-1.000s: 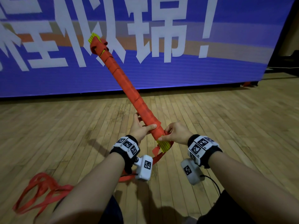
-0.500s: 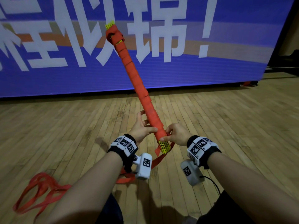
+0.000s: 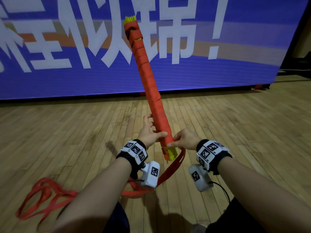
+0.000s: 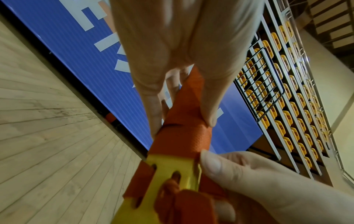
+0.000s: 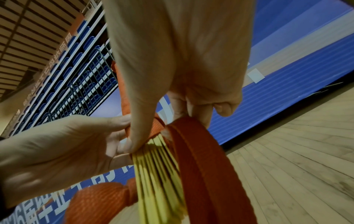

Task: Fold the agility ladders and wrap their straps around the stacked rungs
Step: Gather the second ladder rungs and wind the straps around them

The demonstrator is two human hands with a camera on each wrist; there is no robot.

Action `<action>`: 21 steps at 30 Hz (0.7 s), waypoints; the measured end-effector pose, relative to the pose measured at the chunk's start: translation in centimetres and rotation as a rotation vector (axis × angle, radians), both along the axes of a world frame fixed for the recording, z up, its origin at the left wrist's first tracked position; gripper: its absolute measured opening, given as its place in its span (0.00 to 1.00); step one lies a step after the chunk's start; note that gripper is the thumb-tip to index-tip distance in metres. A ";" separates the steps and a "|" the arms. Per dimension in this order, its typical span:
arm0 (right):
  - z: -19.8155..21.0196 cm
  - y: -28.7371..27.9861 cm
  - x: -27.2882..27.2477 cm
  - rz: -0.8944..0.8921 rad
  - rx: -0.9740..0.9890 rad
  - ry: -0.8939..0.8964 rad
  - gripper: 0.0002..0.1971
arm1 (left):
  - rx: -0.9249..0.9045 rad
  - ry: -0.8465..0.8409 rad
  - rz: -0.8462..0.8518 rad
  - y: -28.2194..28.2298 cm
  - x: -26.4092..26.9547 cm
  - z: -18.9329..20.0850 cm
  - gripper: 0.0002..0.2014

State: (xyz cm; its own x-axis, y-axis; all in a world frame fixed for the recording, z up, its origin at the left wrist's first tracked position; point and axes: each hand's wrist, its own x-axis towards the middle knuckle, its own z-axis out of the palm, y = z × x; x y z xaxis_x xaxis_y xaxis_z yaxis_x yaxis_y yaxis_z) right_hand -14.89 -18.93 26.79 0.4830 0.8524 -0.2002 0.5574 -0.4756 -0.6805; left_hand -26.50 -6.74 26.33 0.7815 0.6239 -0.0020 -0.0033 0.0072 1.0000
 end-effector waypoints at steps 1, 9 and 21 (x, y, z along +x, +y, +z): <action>0.0 0.0 0.0 -0.008 -0.001 -0.009 0.14 | -0.004 -0.002 0.005 -0.1 0.0 0.0 0.39; 0.2 0.1 0.0 -0.007 0.040 -0.091 0.12 | 0.003 -0.012 -0.020 0.0 -0.3 0.4 0.40; 0.7 0.1 -0.1 -0.011 0.176 0.129 0.13 | -0.147 -0.071 -0.078 0.5 -0.9 0.6 0.40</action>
State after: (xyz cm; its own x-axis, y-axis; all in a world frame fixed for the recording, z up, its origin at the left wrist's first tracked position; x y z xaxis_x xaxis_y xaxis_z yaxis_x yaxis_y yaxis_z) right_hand -14.98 -18.79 27.53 0.4726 0.8744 -0.1094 0.4555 -0.3487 -0.8191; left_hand -27.42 -6.25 26.97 0.8289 0.5584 -0.0323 -0.0671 0.1566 0.9854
